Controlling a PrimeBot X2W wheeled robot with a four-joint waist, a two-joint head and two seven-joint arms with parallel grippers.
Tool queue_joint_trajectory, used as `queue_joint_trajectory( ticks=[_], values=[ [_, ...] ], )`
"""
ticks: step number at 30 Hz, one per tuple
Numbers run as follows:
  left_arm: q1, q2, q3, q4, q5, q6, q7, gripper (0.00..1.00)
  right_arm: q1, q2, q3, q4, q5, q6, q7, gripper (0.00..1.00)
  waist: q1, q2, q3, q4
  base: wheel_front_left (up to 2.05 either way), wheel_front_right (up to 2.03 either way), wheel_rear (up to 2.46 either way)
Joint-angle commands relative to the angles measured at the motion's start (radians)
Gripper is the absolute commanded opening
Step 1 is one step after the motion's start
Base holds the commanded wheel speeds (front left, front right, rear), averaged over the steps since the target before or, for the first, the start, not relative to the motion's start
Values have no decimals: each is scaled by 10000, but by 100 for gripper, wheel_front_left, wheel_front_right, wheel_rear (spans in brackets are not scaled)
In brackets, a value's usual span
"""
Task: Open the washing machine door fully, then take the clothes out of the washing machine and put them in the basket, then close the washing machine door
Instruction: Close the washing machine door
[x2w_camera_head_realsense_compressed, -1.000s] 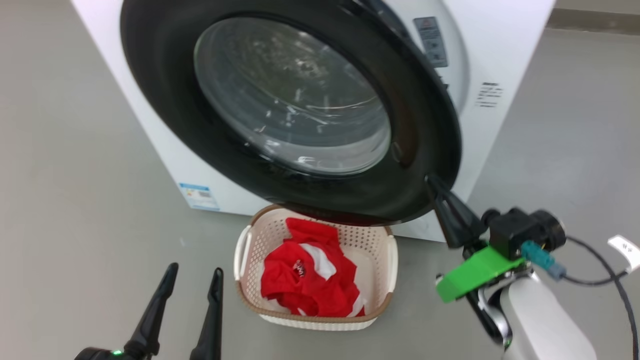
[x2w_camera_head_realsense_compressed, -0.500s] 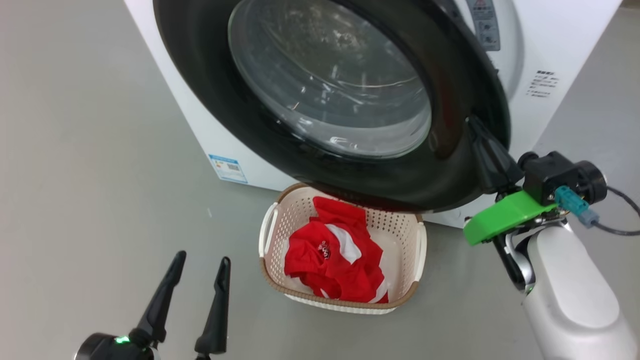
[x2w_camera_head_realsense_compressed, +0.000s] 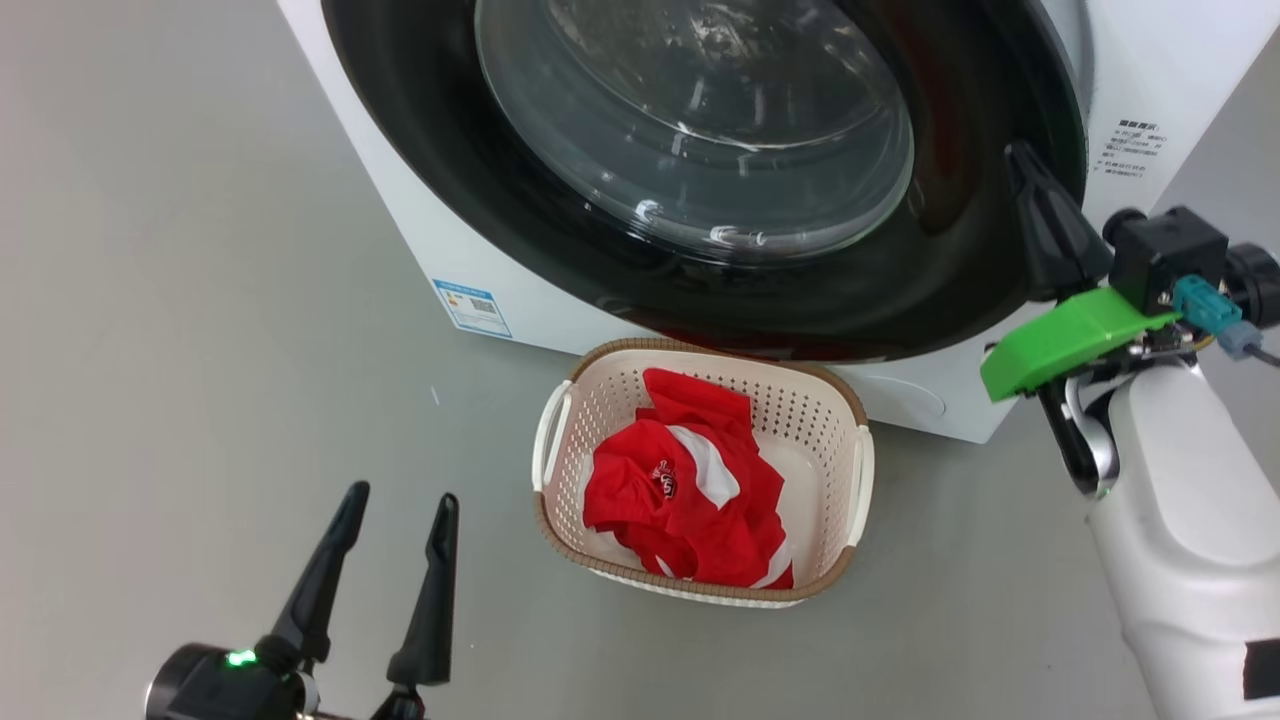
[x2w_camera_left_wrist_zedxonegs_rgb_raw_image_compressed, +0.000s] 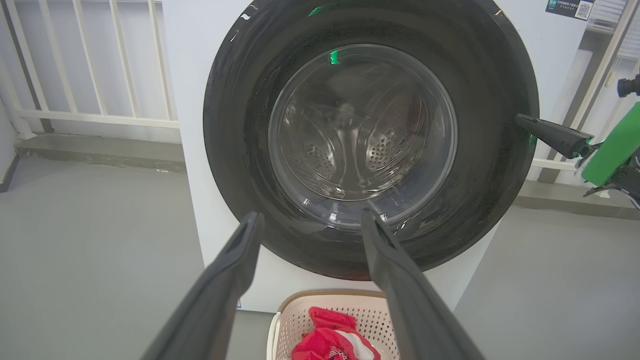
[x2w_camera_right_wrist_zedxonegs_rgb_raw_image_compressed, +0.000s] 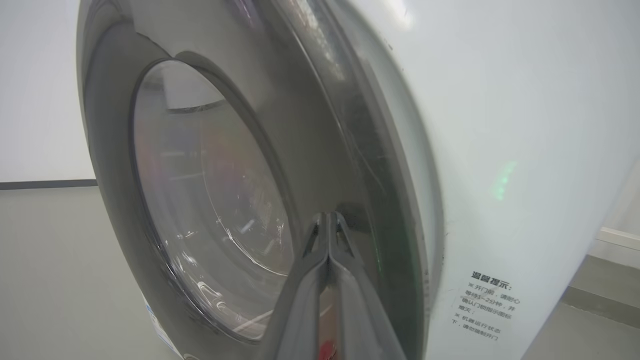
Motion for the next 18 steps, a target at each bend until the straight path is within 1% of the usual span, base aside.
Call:
queue_joint_trajectory(
  ticks=[1,10,18],
  values=[
    [-429,49,431,-275,123,-128,-89,100,-537,22,125,-106,-103,31,-62,0,0,0,119,-50,0,0,0],
    [-678,-43,500,-333,269,-317,-89,100,-1672,19,-337,576,-347,31,-62,0,0,0,515,-129,0,0,0],
    [-774,-101,609,-235,271,-398,-90,100,-1837,87,-339,682,-412,31,-62,0,0,0,596,-232,0,0,0]
  ],
)
